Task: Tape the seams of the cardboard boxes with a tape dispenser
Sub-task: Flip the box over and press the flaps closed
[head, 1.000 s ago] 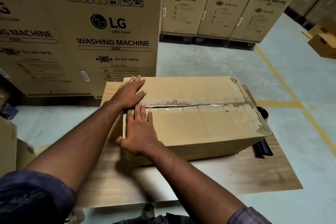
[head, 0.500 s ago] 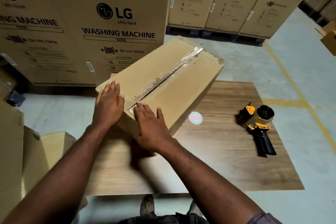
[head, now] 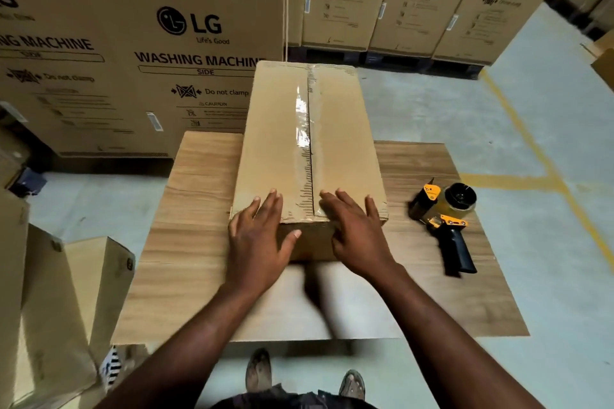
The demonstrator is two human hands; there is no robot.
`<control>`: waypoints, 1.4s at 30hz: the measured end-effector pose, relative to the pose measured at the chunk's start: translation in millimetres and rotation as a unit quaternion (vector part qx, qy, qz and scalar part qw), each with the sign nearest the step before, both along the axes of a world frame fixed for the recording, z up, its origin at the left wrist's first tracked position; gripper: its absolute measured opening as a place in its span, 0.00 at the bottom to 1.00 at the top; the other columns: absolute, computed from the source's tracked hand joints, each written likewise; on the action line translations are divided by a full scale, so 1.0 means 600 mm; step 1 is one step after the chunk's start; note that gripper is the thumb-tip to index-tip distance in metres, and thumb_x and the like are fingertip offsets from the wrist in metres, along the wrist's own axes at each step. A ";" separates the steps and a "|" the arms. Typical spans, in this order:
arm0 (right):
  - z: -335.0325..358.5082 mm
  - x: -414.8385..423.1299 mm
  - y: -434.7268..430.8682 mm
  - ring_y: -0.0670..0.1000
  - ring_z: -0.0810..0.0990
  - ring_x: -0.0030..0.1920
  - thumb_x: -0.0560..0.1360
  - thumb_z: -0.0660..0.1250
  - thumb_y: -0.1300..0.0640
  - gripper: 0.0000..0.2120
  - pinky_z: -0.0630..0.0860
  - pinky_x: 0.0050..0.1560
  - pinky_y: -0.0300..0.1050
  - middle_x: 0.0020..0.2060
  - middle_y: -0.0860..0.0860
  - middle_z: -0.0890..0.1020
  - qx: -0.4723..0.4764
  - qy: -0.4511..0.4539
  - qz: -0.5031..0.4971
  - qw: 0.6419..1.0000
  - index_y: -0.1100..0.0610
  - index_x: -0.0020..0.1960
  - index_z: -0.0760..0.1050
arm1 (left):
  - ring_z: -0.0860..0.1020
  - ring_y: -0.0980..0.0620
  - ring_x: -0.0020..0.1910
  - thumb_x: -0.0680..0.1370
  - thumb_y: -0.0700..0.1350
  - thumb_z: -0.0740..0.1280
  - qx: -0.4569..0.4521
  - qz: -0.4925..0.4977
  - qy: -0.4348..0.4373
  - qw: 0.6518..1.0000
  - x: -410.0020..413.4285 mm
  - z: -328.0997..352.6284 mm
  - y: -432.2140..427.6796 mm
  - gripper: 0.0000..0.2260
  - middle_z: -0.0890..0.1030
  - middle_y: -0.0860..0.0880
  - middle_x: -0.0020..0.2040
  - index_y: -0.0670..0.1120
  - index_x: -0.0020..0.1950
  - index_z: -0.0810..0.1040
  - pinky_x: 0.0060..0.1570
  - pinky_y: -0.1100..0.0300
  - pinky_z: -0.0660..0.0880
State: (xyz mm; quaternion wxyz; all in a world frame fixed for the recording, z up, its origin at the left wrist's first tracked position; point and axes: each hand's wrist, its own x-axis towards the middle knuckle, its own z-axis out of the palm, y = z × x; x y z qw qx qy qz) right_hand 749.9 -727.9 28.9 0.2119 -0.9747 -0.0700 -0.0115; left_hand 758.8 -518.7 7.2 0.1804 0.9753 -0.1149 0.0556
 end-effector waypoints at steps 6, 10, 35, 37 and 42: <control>-0.018 -0.043 -0.106 0.46 0.59 0.80 0.78 0.64 0.42 0.28 0.43 0.78 0.56 0.76 0.40 0.69 0.026 -0.047 -0.020 0.998 0.48 0.75 0.68 | 0.67 0.46 0.72 0.75 0.61 0.67 -0.025 0.024 -0.018 0.999 -0.054 -0.003 -0.127 0.32 0.68 0.55 0.77 0.51 0.76 0.69 0.66 0.46 0.60; -0.026 -0.067 -0.149 0.46 0.60 0.80 0.78 0.67 0.45 0.24 0.44 0.78 0.56 0.75 0.41 0.71 0.035 -0.065 -0.020 0.997 0.49 0.73 0.70 | 0.66 0.46 0.72 0.75 0.61 0.67 -0.028 0.045 -0.029 0.998 -0.073 -0.006 -0.176 0.31 0.68 0.56 0.76 0.52 0.75 0.69 0.66 0.45 0.59; -0.160 -0.129 -0.464 0.62 0.77 0.60 0.75 0.66 0.58 0.19 0.70 0.57 0.48 0.59 0.60 0.81 0.175 0.050 -0.279 0.943 0.63 0.63 0.77 | 0.69 0.48 0.72 0.73 0.32 0.62 -0.204 -0.186 0.279 0.920 -0.106 -0.091 -0.604 0.30 0.70 0.45 0.74 0.43 0.76 0.67 0.69 0.69 0.59; -0.175 -0.112 -0.480 0.62 0.78 0.58 0.75 0.64 0.60 0.17 0.70 0.53 0.48 0.57 0.62 0.81 0.168 0.084 -0.271 0.944 0.64 0.61 0.77 | 0.72 0.46 0.69 0.73 0.33 0.62 -0.176 -0.195 0.304 0.916 -0.084 -0.116 -0.632 0.28 0.73 0.43 0.71 0.42 0.74 0.68 0.64 0.68 0.62; -0.214 -0.072 -0.505 0.64 0.77 0.59 0.78 0.61 0.60 0.17 0.74 0.58 0.51 0.60 0.63 0.78 0.161 0.125 -0.251 0.946 0.62 0.65 0.76 | 0.74 0.43 0.62 0.71 0.31 0.63 -0.145 -0.199 0.331 0.911 -0.049 -0.159 -0.674 0.24 0.75 0.41 0.63 0.40 0.67 0.72 0.60 0.63 0.66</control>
